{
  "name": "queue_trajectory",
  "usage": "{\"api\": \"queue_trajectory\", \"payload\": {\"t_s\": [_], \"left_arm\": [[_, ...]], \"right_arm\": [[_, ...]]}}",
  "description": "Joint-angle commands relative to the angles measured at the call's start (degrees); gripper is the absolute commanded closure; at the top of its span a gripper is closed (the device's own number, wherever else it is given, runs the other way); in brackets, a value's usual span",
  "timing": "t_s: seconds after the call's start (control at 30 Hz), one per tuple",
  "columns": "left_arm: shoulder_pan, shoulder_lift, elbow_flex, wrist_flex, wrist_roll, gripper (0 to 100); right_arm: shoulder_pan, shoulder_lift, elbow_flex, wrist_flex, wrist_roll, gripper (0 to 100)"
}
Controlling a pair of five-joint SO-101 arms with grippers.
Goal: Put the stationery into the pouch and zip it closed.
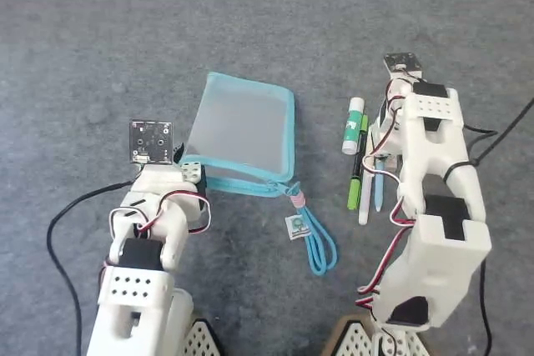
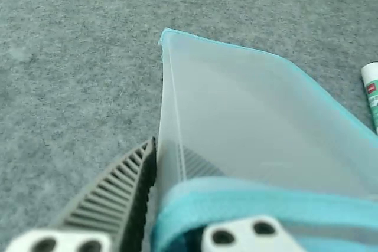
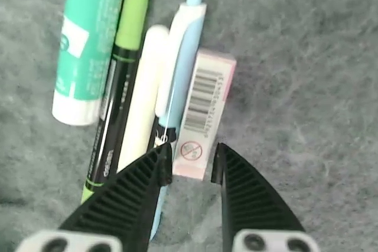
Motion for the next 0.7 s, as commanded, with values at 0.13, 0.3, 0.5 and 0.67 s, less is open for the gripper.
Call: {"api": "queue_trajectory", "payload": {"t_s": [0.13,0.3,0.5,0.67], "left_arm": [[-0.1,-0.8,-1.1,-0.6,1.0,99],[-0.1,-0.9,-1.1,-0.6,1.0,99],[-0.1,-0.8,-1.1,-0.6,1.0,99],[-0.1,-0.8,-1.1,-0.7,1.0,99]], "right_arm": [[0.0,-0.4,-0.4,-1.5,1.1,87.1],[-0.2,5.1,-1.2,-1.7,1.4,87.1],[0.9,6.1,-3.3,-1.1,1.1,87.6],[1.1,6.2,-3.3,-1.1,1.1,89.4]]}}
